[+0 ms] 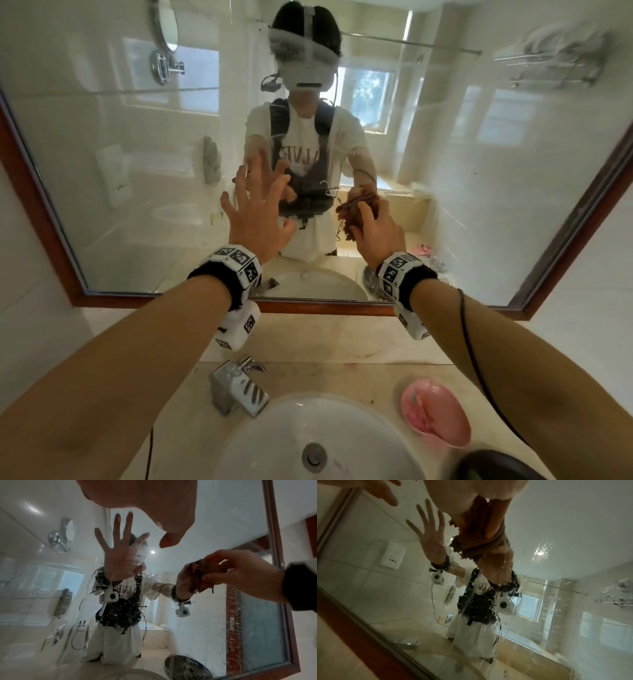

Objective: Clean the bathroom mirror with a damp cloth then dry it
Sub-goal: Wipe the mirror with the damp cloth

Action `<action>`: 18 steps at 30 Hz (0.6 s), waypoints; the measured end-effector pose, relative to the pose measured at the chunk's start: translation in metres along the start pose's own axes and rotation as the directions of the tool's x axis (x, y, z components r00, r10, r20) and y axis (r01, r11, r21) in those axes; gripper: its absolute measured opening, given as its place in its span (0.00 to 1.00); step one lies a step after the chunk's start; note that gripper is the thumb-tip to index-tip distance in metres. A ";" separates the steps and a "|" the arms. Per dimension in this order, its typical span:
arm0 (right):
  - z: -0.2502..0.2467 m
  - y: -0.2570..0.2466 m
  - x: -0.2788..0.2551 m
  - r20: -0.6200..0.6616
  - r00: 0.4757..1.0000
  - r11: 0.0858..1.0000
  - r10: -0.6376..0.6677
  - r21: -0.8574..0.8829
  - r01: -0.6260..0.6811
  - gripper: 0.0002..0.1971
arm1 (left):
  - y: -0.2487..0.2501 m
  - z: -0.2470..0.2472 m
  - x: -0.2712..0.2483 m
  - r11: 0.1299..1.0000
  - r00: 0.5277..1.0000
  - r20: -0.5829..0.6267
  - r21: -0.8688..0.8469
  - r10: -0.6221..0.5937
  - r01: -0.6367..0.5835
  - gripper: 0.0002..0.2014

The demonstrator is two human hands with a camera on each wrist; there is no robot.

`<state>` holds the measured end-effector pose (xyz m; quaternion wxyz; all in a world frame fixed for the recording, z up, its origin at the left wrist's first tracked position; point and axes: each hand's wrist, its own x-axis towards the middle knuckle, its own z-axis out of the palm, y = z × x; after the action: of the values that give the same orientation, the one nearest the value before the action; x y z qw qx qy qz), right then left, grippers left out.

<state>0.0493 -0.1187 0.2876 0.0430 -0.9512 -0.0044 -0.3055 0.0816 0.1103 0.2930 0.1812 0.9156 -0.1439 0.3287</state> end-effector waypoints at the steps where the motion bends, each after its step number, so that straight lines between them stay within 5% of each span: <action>1: 0.003 -0.002 -0.004 0.008 1.000 1.000 0.012 -0.004 -0.012 0.27 | 0.000 0.001 0.000 1.000 1.000 -0.017 -0.025 0.013 -0.014 0.38; 4: 0.010 -0.007 -0.010 0.025 0.999 0.998 -0.039 -0.049 0.040 0.36 | 0.000 0.005 -0.002 0.998 0.998 -0.049 -0.056 0.028 -0.031 0.37; 8: 0.008 -0.010 -0.005 0.079 0.995 0.991 -0.064 -0.111 0.073 0.35 | -0.003 0.009 -0.006 0.997 0.998 -0.055 -0.073 0.022 -0.026 0.35; 18: -0.011 0.012 0.025 0.213 0.919 0.880 -0.331 -0.281 0.382 0.14 | 0.011 0.020 -0.007 0.999 0.998 -0.053 -0.036 0.028 -0.030 0.36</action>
<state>0.0636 -0.1323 0.3099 -0.1679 -0.9496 -0.1341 -0.2284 0.0836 0.0925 0.2768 0.1971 0.9010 -0.1583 0.3525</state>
